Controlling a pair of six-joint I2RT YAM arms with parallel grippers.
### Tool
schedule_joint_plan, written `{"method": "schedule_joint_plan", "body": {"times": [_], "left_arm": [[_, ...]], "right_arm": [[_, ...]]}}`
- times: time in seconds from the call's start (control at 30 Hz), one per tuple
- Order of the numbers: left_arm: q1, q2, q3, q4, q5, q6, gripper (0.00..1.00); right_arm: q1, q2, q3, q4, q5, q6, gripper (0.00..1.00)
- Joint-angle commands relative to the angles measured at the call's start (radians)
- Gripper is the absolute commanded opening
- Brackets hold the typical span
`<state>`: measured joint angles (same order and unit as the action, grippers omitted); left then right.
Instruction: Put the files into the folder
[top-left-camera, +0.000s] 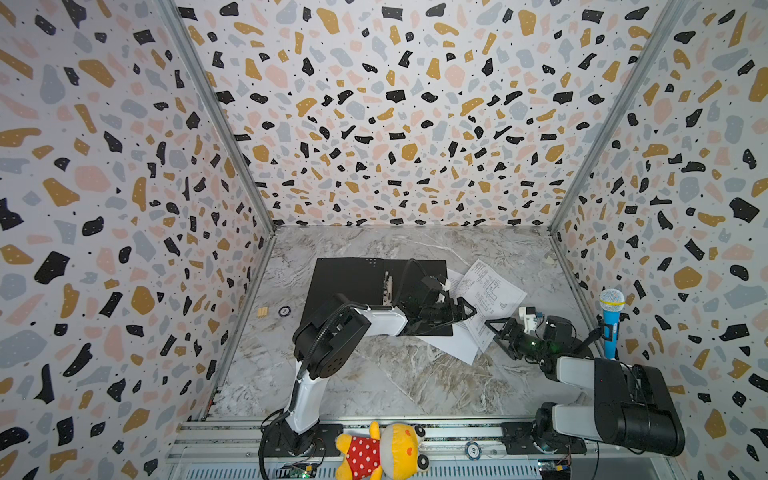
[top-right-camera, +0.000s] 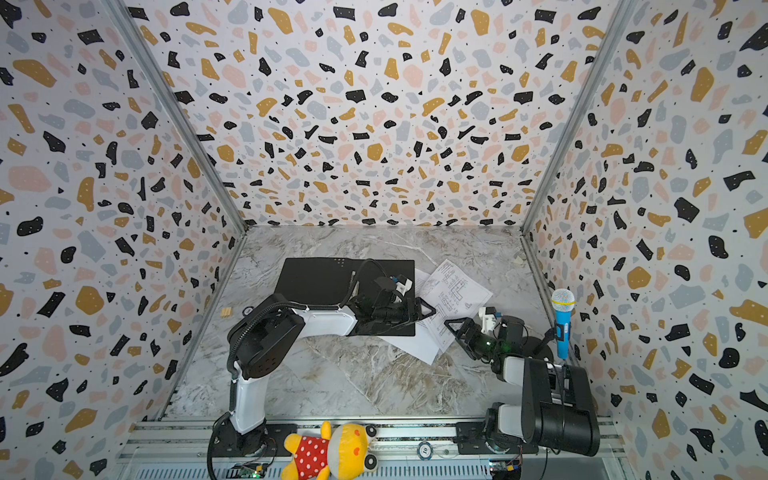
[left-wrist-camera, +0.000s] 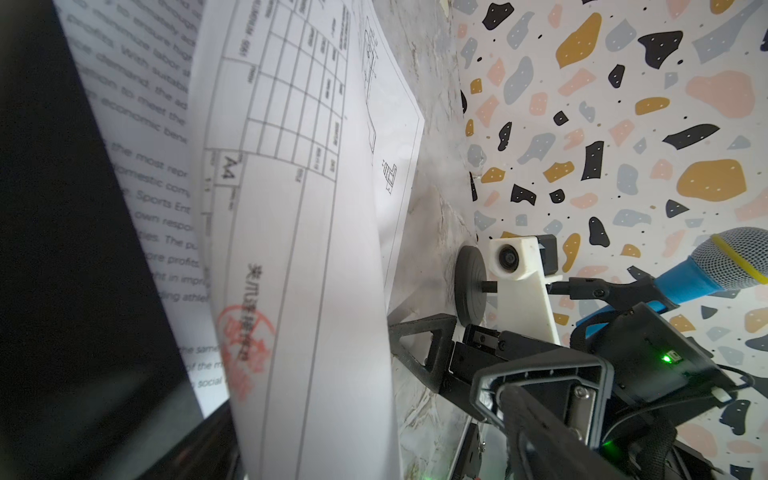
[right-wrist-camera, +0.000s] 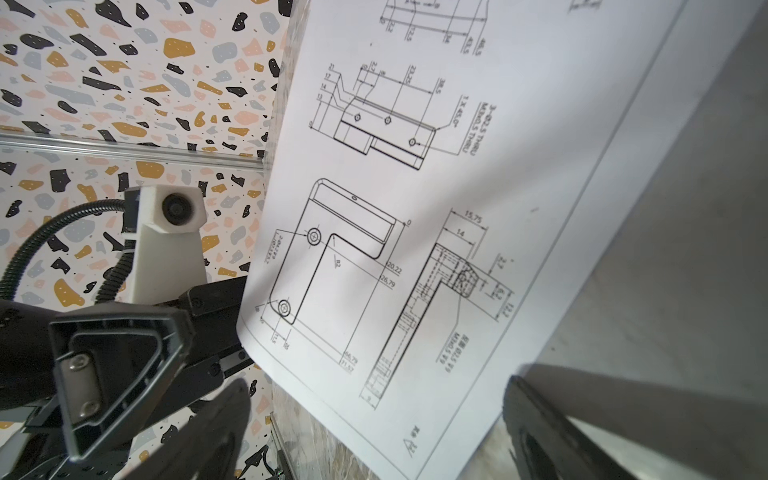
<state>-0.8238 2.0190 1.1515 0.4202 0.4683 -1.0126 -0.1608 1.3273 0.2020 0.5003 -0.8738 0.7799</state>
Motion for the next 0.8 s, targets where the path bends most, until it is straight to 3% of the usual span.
{"method": "schedule_joint_plan", "body": {"times": [0.0, 0.77], "left_arm": [[0.009, -0.054, -0.017, 0.102, 0.024, -0.049, 0.93], [0.024, -0.016, -0.070, 0.407, 0.035, -0.265, 0.95]], "right_arm": [[-0.009, 0.021, -0.042, -0.167, 0.133, -0.011, 0.96], [-0.003, 0.010, -0.056, -0.161, 0.131, 0.005, 0.96]]}}
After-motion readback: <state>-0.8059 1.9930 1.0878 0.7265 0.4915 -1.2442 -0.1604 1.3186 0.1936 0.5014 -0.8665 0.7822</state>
